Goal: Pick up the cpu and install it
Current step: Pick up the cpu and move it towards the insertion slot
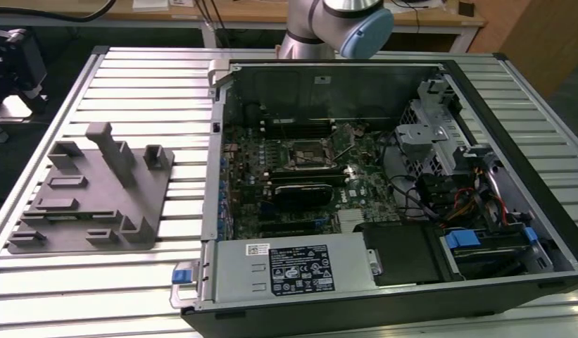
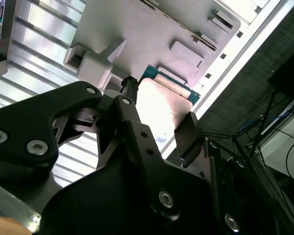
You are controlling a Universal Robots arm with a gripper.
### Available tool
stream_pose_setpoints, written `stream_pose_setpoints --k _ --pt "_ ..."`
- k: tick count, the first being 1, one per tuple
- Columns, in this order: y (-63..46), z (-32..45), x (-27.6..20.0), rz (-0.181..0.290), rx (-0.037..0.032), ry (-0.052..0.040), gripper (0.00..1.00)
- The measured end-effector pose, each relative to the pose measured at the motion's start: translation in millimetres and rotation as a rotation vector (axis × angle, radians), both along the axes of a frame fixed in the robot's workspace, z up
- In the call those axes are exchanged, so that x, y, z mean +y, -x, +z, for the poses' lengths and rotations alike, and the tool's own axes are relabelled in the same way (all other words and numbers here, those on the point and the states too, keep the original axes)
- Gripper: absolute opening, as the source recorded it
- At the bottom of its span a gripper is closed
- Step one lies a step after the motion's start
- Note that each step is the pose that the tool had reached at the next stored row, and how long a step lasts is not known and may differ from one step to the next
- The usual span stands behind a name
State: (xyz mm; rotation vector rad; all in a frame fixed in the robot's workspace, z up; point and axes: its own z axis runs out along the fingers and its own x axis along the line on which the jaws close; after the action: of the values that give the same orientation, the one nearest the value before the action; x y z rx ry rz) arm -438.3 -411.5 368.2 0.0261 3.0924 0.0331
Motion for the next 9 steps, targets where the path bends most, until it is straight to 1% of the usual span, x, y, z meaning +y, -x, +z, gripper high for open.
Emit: stream_pose_setpoints --k 9 --pt "-10.8 0.1 0.8 0.0 0.0001 0.0001 0.55"
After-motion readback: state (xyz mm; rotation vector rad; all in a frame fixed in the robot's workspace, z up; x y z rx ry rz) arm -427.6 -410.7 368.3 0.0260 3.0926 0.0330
